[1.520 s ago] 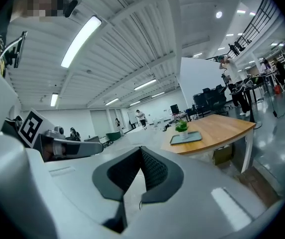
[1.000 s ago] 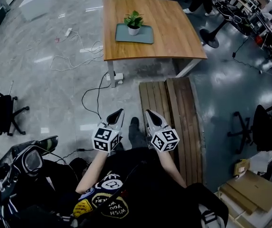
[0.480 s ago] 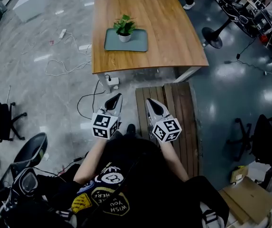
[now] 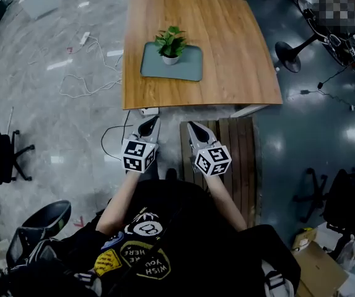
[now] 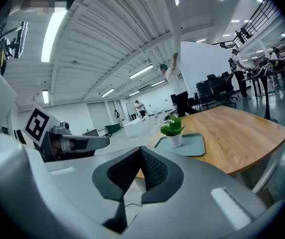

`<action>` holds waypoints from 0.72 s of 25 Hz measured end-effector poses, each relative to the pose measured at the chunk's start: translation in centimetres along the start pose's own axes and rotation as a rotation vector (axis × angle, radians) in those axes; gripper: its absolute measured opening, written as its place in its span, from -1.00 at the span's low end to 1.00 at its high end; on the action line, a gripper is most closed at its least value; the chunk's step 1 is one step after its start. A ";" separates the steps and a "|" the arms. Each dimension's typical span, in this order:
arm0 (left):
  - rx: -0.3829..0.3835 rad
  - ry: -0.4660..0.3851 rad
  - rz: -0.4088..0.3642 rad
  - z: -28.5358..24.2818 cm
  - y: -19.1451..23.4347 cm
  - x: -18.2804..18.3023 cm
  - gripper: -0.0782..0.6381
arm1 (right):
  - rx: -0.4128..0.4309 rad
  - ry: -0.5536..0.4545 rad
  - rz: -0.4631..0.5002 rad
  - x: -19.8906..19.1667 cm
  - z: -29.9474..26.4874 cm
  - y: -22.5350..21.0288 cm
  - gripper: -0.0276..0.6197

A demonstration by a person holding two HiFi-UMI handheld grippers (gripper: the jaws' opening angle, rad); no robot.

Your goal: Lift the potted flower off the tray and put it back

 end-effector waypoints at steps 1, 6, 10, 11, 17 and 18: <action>-0.009 0.001 0.020 -1.4 1.5 0.0 -0.79 | -0.006 0.009 -0.002 0.2 -1.9 -0.7 -0.91; -0.047 -0.009 0.035 -8.2 9.7 1.2 -0.79 | -0.013 0.054 -0.015 2.0 -12.2 -3.4 -0.91; -0.092 -0.006 -0.004 -13.9 15.1 1.1 -0.79 | -0.056 0.078 0.037 1.9 -20.4 -6.0 -0.91; -0.098 0.001 0.004 -15.2 16.1 0.8 -0.79 | -0.069 0.089 0.035 1.6 -22.2 -6.8 -0.91; -0.095 0.075 0.079 -19.8 20.8 -0.3 -0.79 | -0.154 0.137 -0.018 0.9 -31.0 -12.5 -0.28; -0.097 0.082 0.080 -20.1 21.2 -0.3 -0.79 | -0.173 0.146 -0.016 0.7 -32.4 -13.7 -0.12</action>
Point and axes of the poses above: the fingertips, and each gripper's own axes: z backward along the fingers, y to its left, x out of its top, the point moved 4 cm from there along z, backward along the fingers, and after that the axes turned 8 degrees about -z, right-handed, at the moved point
